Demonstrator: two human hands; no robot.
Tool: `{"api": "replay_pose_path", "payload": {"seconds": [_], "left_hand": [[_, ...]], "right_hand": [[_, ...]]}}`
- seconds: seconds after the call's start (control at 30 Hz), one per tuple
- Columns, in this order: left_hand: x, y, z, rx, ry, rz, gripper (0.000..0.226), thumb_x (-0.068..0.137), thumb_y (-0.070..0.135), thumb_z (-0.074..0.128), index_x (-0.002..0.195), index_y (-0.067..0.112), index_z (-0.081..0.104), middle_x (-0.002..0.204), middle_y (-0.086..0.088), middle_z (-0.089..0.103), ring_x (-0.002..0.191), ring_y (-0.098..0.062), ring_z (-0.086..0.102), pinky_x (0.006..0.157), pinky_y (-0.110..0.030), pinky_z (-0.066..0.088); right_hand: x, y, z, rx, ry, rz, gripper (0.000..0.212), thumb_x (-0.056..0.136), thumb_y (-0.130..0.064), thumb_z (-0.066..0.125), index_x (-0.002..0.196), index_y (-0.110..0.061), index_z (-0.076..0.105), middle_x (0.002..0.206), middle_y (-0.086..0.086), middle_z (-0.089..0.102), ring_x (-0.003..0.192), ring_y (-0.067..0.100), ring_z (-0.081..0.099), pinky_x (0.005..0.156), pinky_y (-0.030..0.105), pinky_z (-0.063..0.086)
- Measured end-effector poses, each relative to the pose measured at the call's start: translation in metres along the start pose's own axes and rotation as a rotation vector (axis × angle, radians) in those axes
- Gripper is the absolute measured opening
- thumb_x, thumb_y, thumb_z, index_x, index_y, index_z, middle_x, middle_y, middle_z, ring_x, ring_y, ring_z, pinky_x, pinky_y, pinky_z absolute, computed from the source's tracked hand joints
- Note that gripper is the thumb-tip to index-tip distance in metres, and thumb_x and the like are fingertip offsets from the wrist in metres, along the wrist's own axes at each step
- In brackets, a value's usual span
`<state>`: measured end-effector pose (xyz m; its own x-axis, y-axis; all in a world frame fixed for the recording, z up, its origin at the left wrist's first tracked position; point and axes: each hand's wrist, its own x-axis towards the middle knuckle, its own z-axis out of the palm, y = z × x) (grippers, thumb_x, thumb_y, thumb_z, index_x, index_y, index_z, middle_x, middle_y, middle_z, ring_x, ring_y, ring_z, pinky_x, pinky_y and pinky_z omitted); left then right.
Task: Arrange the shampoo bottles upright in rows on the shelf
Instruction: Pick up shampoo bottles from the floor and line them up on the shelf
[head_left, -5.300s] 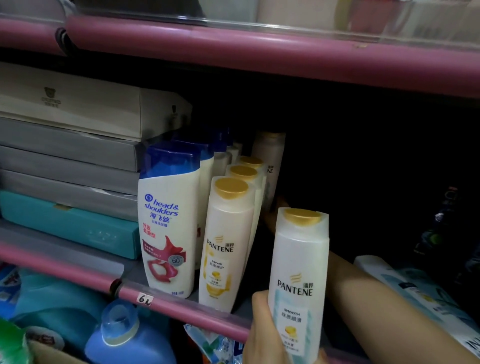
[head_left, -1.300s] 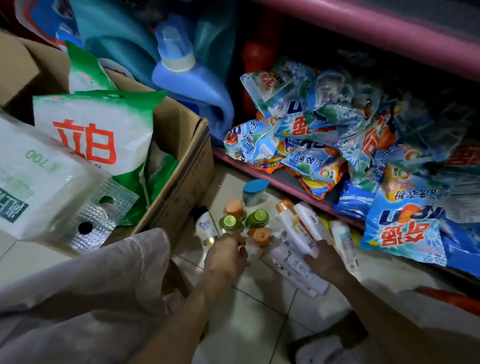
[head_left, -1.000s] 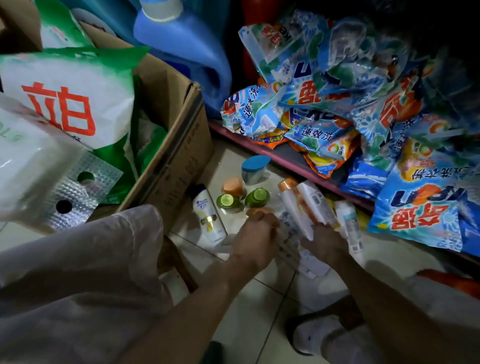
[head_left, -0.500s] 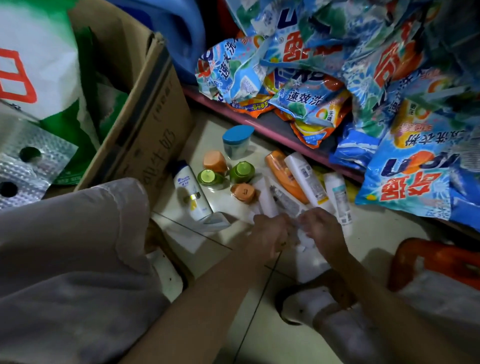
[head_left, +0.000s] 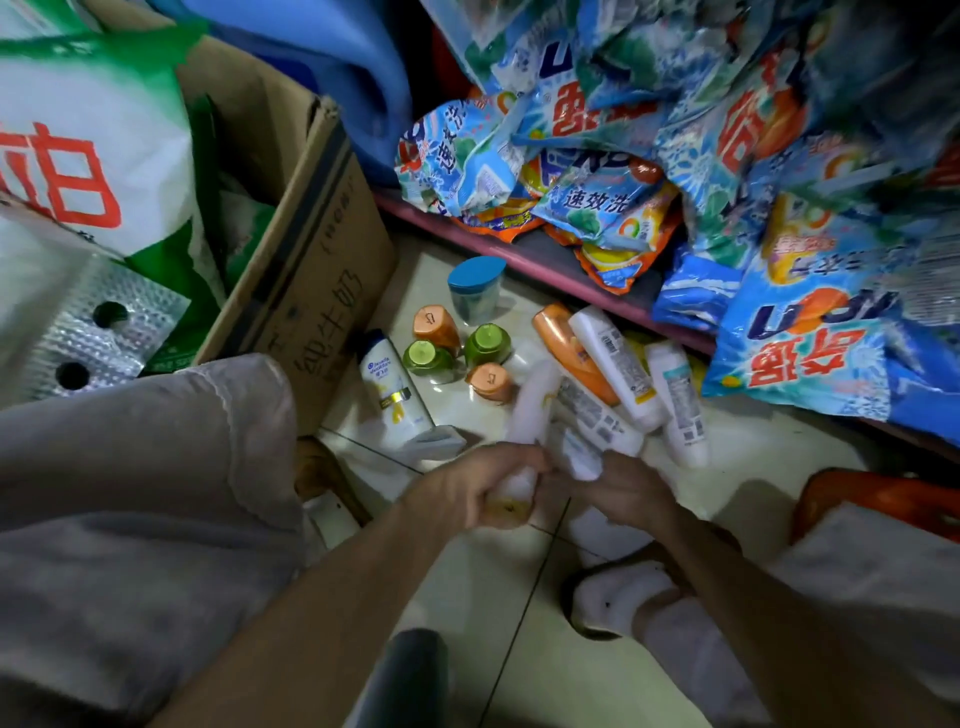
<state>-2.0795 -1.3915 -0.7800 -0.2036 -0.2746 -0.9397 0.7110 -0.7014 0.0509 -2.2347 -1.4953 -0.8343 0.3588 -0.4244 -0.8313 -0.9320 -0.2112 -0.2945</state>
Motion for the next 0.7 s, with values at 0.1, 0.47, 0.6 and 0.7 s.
{"api": "replay_pose_path", "payload": {"seconds": [0.1,0.47,0.6,0.7], "left_hand": [[-0.026,-0.004,-0.004,0.088,0.056,0.054,0.003,0.080,0.011,0.062,0.079,0.014,0.063,0.064,0.001,0.065,0.052,-0.009,0.060,0.052,-0.021,0.052],[-0.175,-0.004,0.022,0.237,-0.162,0.381,0.008,0.084,0.013,0.062,0.088,0.009,0.067,0.074,-0.005,0.062,0.069,-0.013,0.059,0.060,-0.027,0.055],[-0.232,0.002,0.032,0.251,-0.173,0.538,0.018,0.074,0.010,0.070,0.091,0.005,0.067,0.070,-0.007,0.060,0.063,-0.013,0.055,0.046,-0.020,0.050],[-0.273,0.012,0.039,0.325,-0.109,0.712,0.033,0.075,0.012,0.072,0.106,0.010,0.062,0.079,-0.005,0.069,0.056,-0.012,0.057,0.044,-0.021,0.048]], "right_hand": [[-0.034,-0.008,-0.008,0.406,0.024,0.091,0.052,0.068,-0.048,0.075,0.113,-0.029,0.059,0.099,-0.001,0.066,0.079,0.012,0.064,0.050,0.021,0.047],[-0.182,-0.064,-0.064,0.891,0.240,-0.245,0.047,0.047,-0.015,0.064,0.094,-0.022,0.065,0.075,-0.002,0.064,0.064,0.010,0.058,0.054,0.024,0.048],[-0.242,-0.087,-0.101,0.825,0.389,-0.432,0.039,0.051,-0.020,0.065,0.090,-0.025,0.059,0.080,-0.003,0.061,0.066,0.010,0.056,0.053,0.022,0.045],[-0.286,-0.107,-0.142,0.758,0.544,-0.565,0.039,0.057,-0.025,0.070,0.094,-0.020,0.057,0.081,0.002,0.059,0.058,0.009,0.053,0.050,0.027,0.044]]}}
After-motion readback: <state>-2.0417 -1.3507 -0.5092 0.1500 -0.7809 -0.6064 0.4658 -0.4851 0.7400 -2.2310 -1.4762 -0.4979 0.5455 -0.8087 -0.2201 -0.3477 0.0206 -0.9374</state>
